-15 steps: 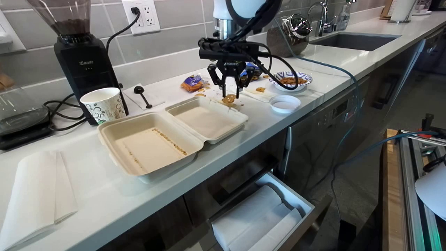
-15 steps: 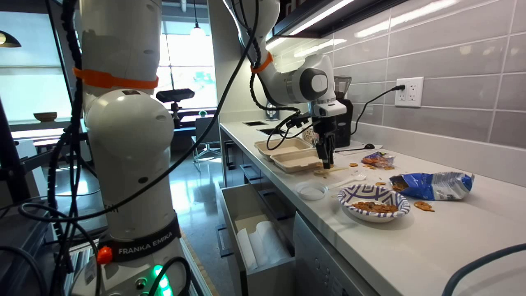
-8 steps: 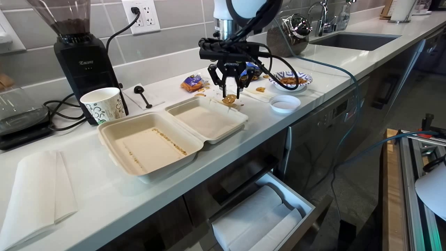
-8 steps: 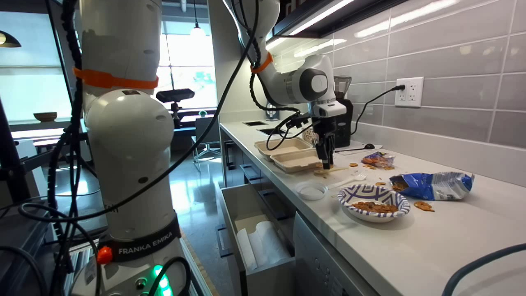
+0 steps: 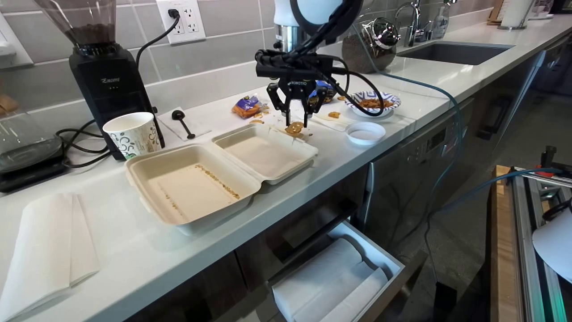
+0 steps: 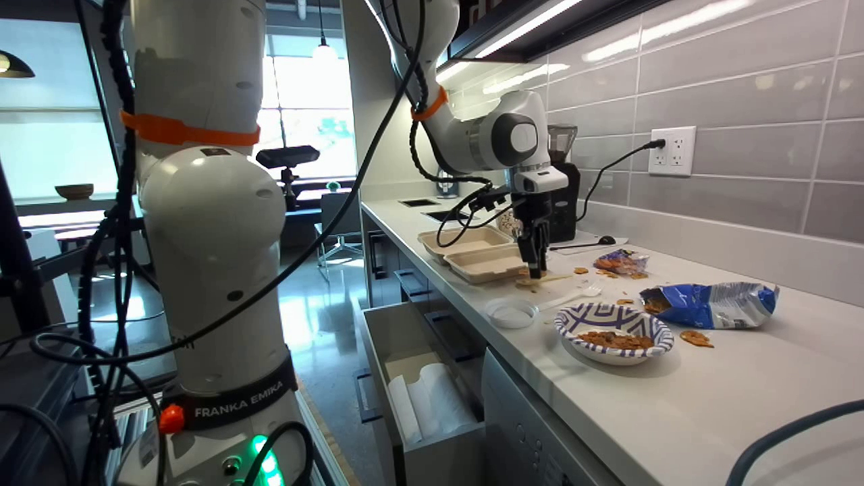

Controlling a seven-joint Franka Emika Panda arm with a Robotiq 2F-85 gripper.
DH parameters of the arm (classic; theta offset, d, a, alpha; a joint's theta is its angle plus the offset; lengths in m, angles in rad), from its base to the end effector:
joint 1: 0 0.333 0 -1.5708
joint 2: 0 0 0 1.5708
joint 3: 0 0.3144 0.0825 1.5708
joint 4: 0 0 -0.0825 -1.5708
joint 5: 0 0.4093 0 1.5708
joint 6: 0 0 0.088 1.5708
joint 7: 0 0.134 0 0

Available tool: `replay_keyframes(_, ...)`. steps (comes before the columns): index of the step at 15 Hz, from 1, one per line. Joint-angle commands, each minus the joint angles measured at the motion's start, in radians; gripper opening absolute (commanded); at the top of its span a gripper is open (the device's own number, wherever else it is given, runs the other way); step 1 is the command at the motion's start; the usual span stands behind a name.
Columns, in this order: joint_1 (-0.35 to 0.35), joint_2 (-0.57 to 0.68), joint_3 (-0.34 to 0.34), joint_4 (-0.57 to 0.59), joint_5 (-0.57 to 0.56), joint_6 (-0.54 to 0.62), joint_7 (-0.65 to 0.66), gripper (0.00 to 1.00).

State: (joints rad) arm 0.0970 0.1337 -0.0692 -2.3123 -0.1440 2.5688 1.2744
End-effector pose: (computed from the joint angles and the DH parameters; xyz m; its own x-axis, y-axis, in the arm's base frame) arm 0.5529 0.0151 0.2502 0.4189 -0.8986 0.1306 -0.8987 -0.4309 -0.0815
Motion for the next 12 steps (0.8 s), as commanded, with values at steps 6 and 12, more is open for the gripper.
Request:
replay_keyframes(6, -0.002, -0.005, 0.011, -0.023, -0.027, 0.024, 0.032, 0.22)
replay_keyframes(12, 0.001, 0.001, 0.015, -0.019, -0.031, 0.022, 0.036, 0.21)
